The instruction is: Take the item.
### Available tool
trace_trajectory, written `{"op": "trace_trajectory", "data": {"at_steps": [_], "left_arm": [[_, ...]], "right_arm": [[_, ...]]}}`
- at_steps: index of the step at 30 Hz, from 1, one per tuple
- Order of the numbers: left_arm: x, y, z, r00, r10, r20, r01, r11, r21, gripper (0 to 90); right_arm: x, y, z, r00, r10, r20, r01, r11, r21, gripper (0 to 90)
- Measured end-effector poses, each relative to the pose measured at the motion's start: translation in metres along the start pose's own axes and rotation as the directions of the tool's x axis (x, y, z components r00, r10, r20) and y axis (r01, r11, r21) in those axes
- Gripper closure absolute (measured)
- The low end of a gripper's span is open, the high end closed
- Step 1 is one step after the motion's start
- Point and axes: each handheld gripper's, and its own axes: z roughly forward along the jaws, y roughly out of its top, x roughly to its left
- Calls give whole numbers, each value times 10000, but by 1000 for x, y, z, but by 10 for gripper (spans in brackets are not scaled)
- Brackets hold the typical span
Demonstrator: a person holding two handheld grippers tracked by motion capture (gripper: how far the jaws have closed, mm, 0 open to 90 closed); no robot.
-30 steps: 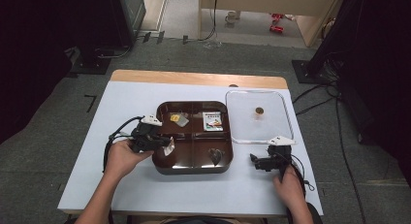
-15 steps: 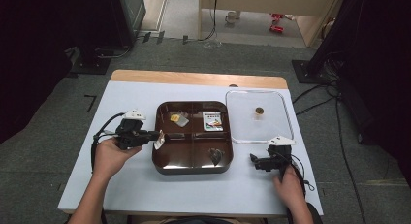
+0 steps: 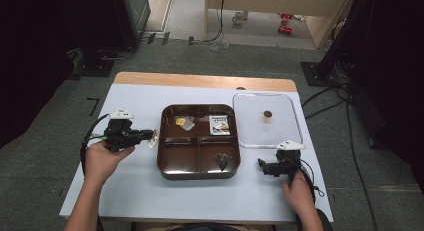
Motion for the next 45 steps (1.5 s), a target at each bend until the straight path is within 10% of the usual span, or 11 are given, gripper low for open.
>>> {"op": "trace_trajectory", "data": {"at_steps": [29, 45], "left_arm": [[51, -27, 32, 9855, -1135, -1260, 1292, 9838, 1245, 876], [55, -35, 47, 9851, -966, -1424, 1193, 9798, 1606, 863]], "right_arm": [[0, 0, 0, 10000, 2, 3, -2, 10000, 2, 0], [0, 0, 0, 10000, 2, 2, -2, 10000, 3, 0]]}}
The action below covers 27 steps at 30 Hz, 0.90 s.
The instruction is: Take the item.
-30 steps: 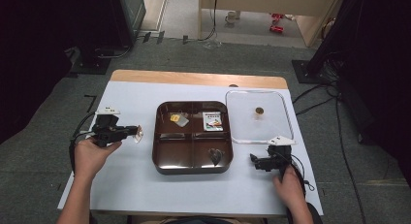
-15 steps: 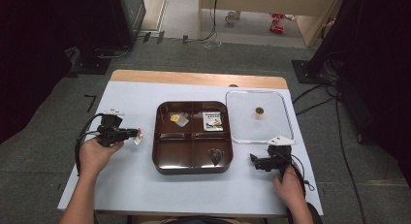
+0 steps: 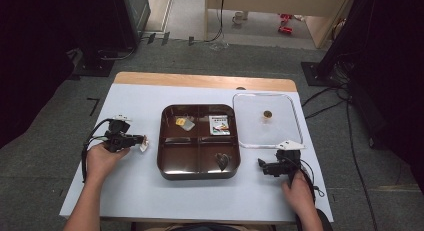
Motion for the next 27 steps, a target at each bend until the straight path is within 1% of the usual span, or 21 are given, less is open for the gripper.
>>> {"op": "trace_trajectory", "data": {"at_steps": [3, 6, 9, 12, 17, 19, 20, 22, 24, 27], "left_arm": [[0, -1, 1, 10000, 35, 4, -35, 10000, -28, 849], [0, -1, 3, 9999, 104, -93, -104, 9999, 39, 834], [1, -1, 2, 9999, 85, -126, -86, 9999, -70, 786], [1, -1, 1, 9999, 45, -117, -47, 9999, -158, 771], [2, -1, -6, 9999, -12, -107, 6, 9984, -570, 708], [2, -2, -9, 9998, 119, -149, -129, 9972, -733, 671], [2, -2, -10, 9993, 231, -282, -254, 9962, -837, 645], [2, -4, -13, 9985, 379, -384, -419, 9933, -1076, 618], [3, -5, -16, 9985, 395, -382, -440, 9913, -1243, 597], [4, -6, -19, 9978, 446, -495, -509, 9895, -1353, 562]], "right_arm": [[0, 0, 0, 10000, 1, -1, -1, 10000, 0, 0], [0, 0, 0, 10000, 2, 0, -2, 10000, 0, 0], [0, 0, 0, 10000, 0, 0, 0, 10000, -1, 0], [0, 0, 0, 10000, 1, -3, -1, 10000, 0, 0], [0, 0, 0, 10000, 2, -1, -2, 10000, 0, 0], [0, 0, 0, 10000, 0, -3, 0, 10000, -1, 0], [0, 0, 0, 10000, 5, 0, -5, 10000, -2, 0], [0, 0, 0, 10000, 0, 0, 0, 10000, -2, 0], [0, 0, 0, 10000, 2, 2, -2, 10000, 0, 0], [0, 0, 0, 10000, -1, 0, 1, 10000, 2, 0]]}}
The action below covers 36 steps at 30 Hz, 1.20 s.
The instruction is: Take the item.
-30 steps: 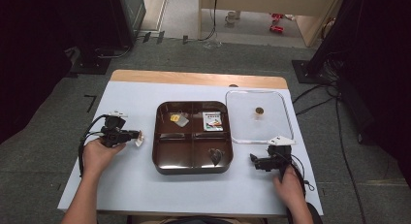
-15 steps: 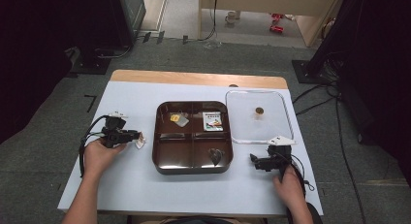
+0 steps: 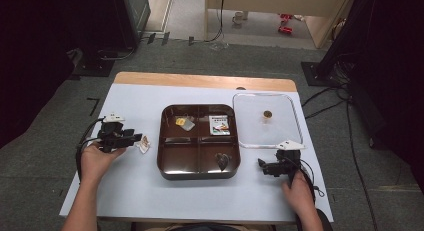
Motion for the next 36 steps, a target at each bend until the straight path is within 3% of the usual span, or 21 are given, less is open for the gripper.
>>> {"op": "trace_trajectory", "data": {"at_steps": [8, 17, 21, 30, 33, 36], "left_arm": [[9, -7, -7, 10000, -20, -23, 20, 9998, -173, 508], [19, -13, -13, 9989, -440, 159, 446, 9983, -370, 453], [22, -16, -15, 9976, -658, -207, 647, 9967, -495, 427], [32, -23, -16, 9947, -929, -439, 906, 9946, -507, 375], [36, -25, -16, 9945, -950, -442, 932, 9948, -416, 364], [40, -29, -17, 9951, -730, -666, 706, 9968, -371, 366]], "right_arm": [[0, 0, 0, 10000, 5, 0, -5, 10000, -1, 0], [0, 0, 0, 10000, -6, 0, 6, 10000, 10, 0], [0, 0, 0, 10000, -6, 1, 6, 10000, 12, 0], [0, 0, 0, 10000, -4, 1, 4, 10000, 12, 0], [0, 0, 0, 10000, -3, -1, 3, 10000, 13, 0], [0, 0, 0, 10000, -2, 2, 2, 10000, 14, 0]]}}
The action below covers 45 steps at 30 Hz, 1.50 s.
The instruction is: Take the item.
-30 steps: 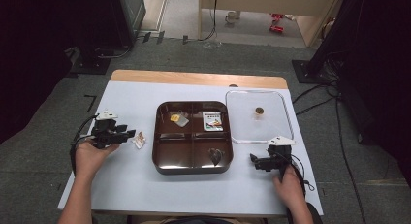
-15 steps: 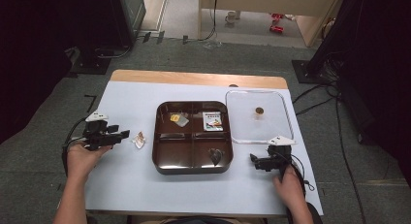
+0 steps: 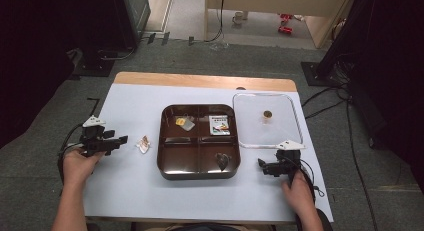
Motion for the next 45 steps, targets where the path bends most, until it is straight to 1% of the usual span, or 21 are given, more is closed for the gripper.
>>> {"op": "trace_trajectory", "data": {"at_steps": [2, 4, 7, 10, 14, 16, 18, 19, 23, 24, 25, 26, 27, 29, 31, 35, 45], "left_arm": [[1, -1, 0, 10000, 42, -50, -42, 10000, -14, 366], [3, -3, 0, 9993, 271, -248, -272, 9996, -41, 366], [6, -5, 0, 9990, 299, -334, -297, 9995, 75, 362], [9, -7, 2, 9994, 219, -282, -212, 9995, 231, 349], [10, -9, 5, 9992, 356, -192, -348, 9987, 364, 330], [11, -11, 7, 9983, 556, -194, -546, 9973, 486, 328], [12, -14, 9, 9958, 866, -301, -844, 9942, 665, 328], [12, -15, 10, 9954, 916, -263, -895, 9933, 728, 327], [13, -17, 11, 9944, 1053, 35, -1054, 9927, 585, 277], [13, -19, 11, 9933, 1154, 84, -1156, 9920, 505, 253], [11, -22, 12, 9875, 1574, 0, -1573, 9869, 368, 228], [11, -22, 12, 9875, 1574, 0, -1573, 9869, 368, 224], [10, -24, 12, 9851, 1719, -66, -1716, 9846, 319, 224], [10, -25, 12, 9876, 1572, -8, -1572, 9874, 210, 218], [8, -27, 13, 9861, 1656, -103, -1655, 9862, 101, 183], [7, -30, 14, 9878, 1546, -171, -1548, 9879, -116, 179], [6, -30, 14, 9871, 1579, -250, -1582, 9873, -115, 177]], "right_arm": [[0, 0, 0, 10000, -1, -1, 1, 10000, -2, 0], [0, 0, 0, 10000, 1, -1, -1, 10000, -1, 0], [0, 0, 0, 10000, 0, -1, 0, 10000, 0, 0], [0, 0, 0, 10000, 6, -1, -6, 10000, -12, 0], [0, 0, 0, 10000, 7, -1, -7, 10000, -11, 0], [0, 0, 0, 10000, 7, -3, -7, 10000, -11, 0], [0, 0, 0, 10000, 6, -1, -6, 10000, -12, 0], [0, 0, 0, 10000, 4, -2, -4, 10000, -12, 0], [0, 0, 0, 10000, 2, -1, -2, 10000, -13, 0], [0, 0, 0, 10000, 5, -2, -5, 10000, -13, 0], [0, 0, 0, 10000, 4, 0, -4, 10000, -12, 0], [0, 0, 0, 10000, 4, 0, -4, 10000, -12, 0], [0, 0, 0, 10000, 5, 0, -5, 10000, -12, 0], [0, 0, 0, 10000, 3, 0, -3, 10000, -12, 0], [0, 0, 0, 10000, 2, 1, -2, 10000, -12, 0], [0, 0, 0, 10000, 7, -1, -7, 10000, -10, 0], [0, 0, 0, 10000, -3, 0, 3, 10000, -1, 0]]}}
